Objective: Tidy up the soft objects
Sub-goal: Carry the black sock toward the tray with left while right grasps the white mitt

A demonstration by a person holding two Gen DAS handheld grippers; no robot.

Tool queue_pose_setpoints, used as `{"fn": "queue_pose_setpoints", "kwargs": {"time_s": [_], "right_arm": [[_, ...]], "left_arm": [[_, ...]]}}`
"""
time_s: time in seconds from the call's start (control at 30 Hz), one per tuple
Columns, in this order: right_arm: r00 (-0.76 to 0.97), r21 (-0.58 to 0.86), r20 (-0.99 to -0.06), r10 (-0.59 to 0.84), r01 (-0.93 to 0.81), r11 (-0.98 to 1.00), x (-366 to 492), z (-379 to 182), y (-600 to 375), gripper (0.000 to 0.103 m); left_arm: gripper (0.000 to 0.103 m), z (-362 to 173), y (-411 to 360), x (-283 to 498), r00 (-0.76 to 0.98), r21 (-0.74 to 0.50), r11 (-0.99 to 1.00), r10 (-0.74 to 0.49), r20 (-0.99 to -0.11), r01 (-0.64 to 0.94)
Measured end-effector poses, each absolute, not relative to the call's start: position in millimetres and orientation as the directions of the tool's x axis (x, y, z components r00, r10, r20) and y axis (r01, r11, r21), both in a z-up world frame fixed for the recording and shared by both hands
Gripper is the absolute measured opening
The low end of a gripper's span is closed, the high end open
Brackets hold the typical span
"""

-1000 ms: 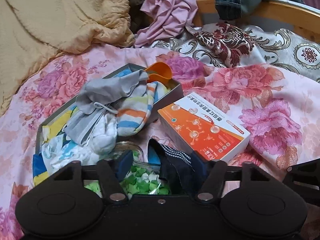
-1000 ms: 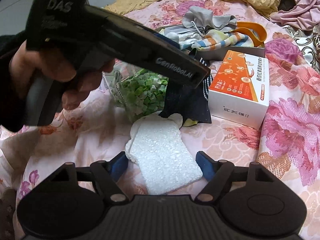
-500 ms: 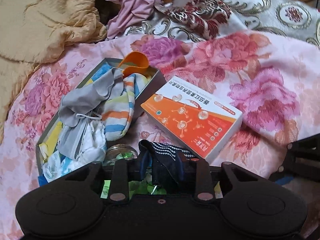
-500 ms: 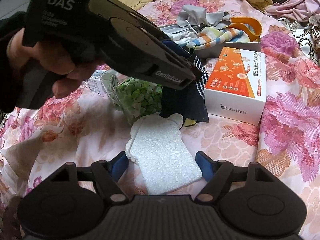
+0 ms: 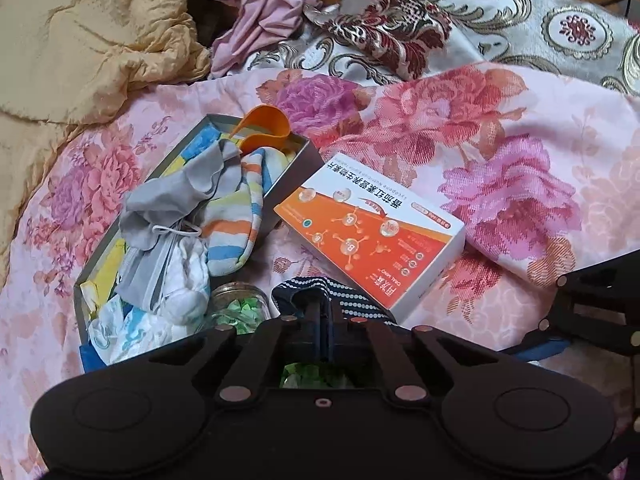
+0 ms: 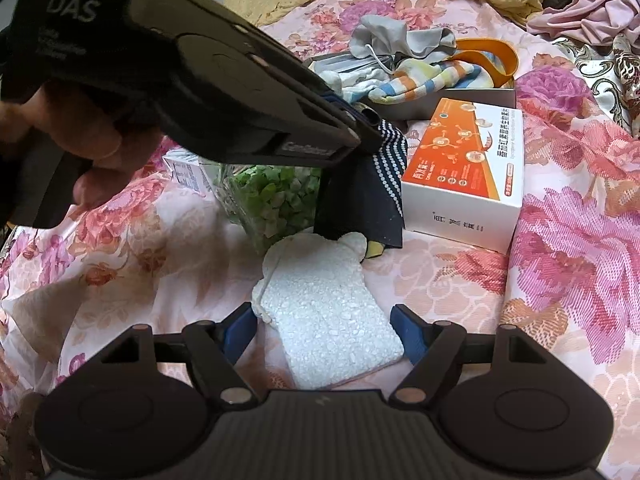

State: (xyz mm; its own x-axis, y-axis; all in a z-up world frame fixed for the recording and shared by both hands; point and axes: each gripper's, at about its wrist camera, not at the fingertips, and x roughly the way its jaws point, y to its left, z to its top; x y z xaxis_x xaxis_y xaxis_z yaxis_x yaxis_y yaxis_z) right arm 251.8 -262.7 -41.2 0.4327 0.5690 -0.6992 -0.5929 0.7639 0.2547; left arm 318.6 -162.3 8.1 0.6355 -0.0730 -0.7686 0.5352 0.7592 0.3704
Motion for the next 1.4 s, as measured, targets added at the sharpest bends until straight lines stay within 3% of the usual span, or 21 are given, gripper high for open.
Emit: {"fn": "queue_pose_setpoints", "kwargs": {"time_s": [0.3,0.57,0.8,0.97,1.4], "right_arm": [[0.460,0.268,-0.664,0.590,-0.590,0.762,251.0,-32.6,-269.1,0.077],[0.539,0.248,-0.564,0.626,-0.612,0.751,248.4,-15.6,-274.9,0.077],[0.622,0.214,-0.469,0.627,-0.609,0.764,240.2,-1.2,-284.5,0.077],[0.671,0.209,-0.409,0.618,-0.591,0.780,236.5,8.7,-291.4,0.077],[0.695,0.203,-0.371,0.616,-0.586,0.784,240.8,27.1,-285.0,0.077]], "left_arm": [[0.001,25.2,-147.1,301.1,0.708,0.334,0.851,-0.061,-0.704,0.406],[0.001,49.5,-124.7,288.3,0.777,0.298,0.926,0.007,-0.629,0.233],[0.001,59.2,-99.4,278.0,0.809,0.189,0.981,0.070,-0.583,0.051],[0.001,65.0,-90.6,262.4,0.833,0.151,0.989,0.085,-0.546,-0.001],[0.001,76.7,-58.1,249.3,0.856,0.077,0.997,0.049,-0.515,-0.011]]}}
